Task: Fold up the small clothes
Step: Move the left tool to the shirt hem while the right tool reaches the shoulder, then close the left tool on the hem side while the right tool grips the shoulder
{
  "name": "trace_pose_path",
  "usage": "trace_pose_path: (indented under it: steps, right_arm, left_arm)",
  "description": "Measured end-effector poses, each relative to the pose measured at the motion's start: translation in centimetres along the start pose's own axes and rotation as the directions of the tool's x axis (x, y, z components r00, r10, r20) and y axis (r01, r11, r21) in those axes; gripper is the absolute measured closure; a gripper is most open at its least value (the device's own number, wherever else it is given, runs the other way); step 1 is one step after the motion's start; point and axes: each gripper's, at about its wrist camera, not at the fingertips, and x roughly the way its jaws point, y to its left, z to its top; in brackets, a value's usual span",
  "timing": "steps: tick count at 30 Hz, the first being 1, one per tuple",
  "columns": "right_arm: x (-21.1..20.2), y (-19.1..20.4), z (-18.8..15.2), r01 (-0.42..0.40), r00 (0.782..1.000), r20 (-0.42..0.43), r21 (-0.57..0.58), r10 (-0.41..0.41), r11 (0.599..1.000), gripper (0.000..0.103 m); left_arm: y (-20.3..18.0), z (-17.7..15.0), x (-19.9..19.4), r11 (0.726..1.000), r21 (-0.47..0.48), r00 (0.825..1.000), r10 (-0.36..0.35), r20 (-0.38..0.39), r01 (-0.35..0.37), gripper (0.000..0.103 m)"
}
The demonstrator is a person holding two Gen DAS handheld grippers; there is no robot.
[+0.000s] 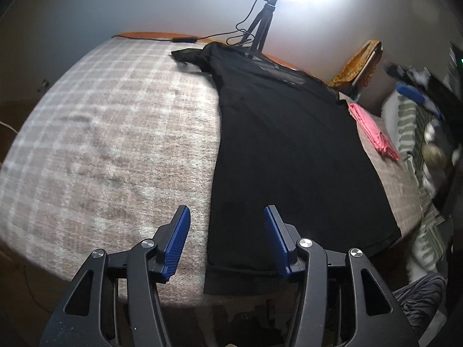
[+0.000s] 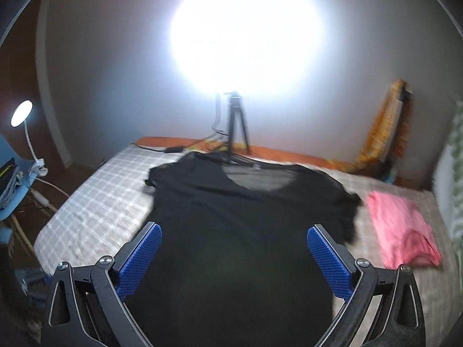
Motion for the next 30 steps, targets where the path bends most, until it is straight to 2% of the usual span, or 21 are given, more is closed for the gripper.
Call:
trace_pose_path:
  steps: [2, 6, 8, 11, 16, 20, 24, 30]
  right_arm:
    - [2.2, 1.4, 1.8, -0.037, 0.999, -0.029, -0.018, 0.036, 0.999, 0.001]
    - [7.0, 4.6, 5.0, -0.120, 0.988, -0.105, -0.040, 0.115, 0.992, 0.003]
    - [9.2, 6.1, 6.0, -0.148, 0.980, -0.141, -0.053, 0.139, 0.988, 0.006]
    - [12.5, 8.4, 7.3, -0.183, 0.967, -0.196, -0.079, 0.165, 0.980, 0.009]
    - [17.2, 11.4, 8.5, -0.200, 0.953, -0.253, -0.117, 0.166, 0.973, 0.016]
    - [21.0, 13.6, 8.9, -0.206, 0.942, -0.296, -0.136, 0.159, 0.969, 0.020]
    - [24.5, 14.8, 9.1, -0.211, 0.927, -0.340, -0.120, 0.160, 0.970, 0.029]
    - [29.1, 17.5, 9.0, -0.209, 0.913, -0.382, -0.146, 0.140, 0.967, 0.030]
  left_arm:
    - [0.1, 0.0, 0.4, 1.000, -0.009, 1.000, -0.013, -0.006, 0.013, 0.061]
    - [-0.1, 0.0, 1.0, 0.999, -0.006, 0.999, -0.045, -0.008, 0.044, 0.063]
    - [-0.1, 0.2, 1.4, 0.999, -0.004, 0.999, -0.049, -0.018, 0.049, 0.070]
    - [0.6, 0.4, 2.0, 0.998, -0.028, 0.998, -0.050, -0.024, 0.050, 0.072]
    - [1.5, 0.5, 3.0, 0.997, -0.057, 0.998, -0.049, -0.042, 0.046, 0.081]
    - [1.8, 0.4, 3.7, 0.995, -0.081, 0.996, -0.070, -0.059, 0.065, 0.082]
    - [1.3, 0.5, 4.2, 0.993, -0.077, 0.994, -0.089, -0.068, 0.084, 0.083]
    - [1.6, 0.6, 4.8, 0.994, -0.079, 0.994, -0.082, -0.071, 0.077, 0.091]
